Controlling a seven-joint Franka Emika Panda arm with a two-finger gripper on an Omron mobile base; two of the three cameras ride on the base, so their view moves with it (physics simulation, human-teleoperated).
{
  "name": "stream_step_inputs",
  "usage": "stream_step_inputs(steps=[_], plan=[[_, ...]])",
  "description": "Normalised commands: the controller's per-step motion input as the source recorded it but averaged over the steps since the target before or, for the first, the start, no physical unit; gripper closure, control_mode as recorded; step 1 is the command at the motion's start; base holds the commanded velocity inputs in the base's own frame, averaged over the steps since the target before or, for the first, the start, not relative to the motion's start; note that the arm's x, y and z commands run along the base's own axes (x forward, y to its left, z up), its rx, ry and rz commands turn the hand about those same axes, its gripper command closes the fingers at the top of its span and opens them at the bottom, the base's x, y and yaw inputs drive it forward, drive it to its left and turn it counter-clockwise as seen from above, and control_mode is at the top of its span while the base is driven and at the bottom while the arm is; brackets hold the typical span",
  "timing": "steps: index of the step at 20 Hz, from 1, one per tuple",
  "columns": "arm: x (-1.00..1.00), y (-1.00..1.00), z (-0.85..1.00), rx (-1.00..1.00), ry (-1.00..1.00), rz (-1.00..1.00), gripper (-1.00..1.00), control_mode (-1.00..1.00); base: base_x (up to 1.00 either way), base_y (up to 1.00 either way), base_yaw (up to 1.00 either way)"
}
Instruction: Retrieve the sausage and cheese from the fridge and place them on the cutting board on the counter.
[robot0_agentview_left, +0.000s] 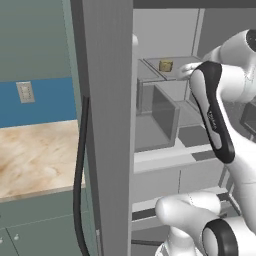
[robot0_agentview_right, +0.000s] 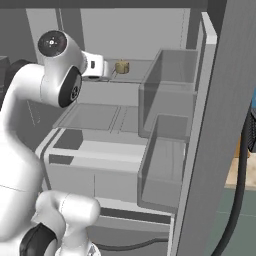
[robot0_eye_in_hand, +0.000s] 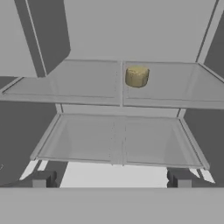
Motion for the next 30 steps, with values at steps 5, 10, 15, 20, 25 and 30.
stream_step_inputs(steps=[5,10,15,20,25,30], plan=[[0.52,-0.01,0.09,0.00,-0.04,-0.08,-1.00,-1.00,0.00,0.00,0.00],[0.56,-0.14,0.00,0.00,0.00,-0.01,-1.00,-1.00,0.00,0.00,0.00],[0.55,-0.22,0.00,0.00,0.07,0.00,-1.00,-1.00,0.00,0.00,0.00],[0.54,-0.11,0.00,0.00,0.09,0.00,-1.00,-1.00,0.00,0.00,0.00],[0.41,0.14,0.04,0.00,0.00,0.00,-1.00,-1.00,0.00,0.00,0.00],[0.22,0.03,-0.08,0.00,0.00,0.00,-1.00,-1.00,0.00,0.00,0.00]])
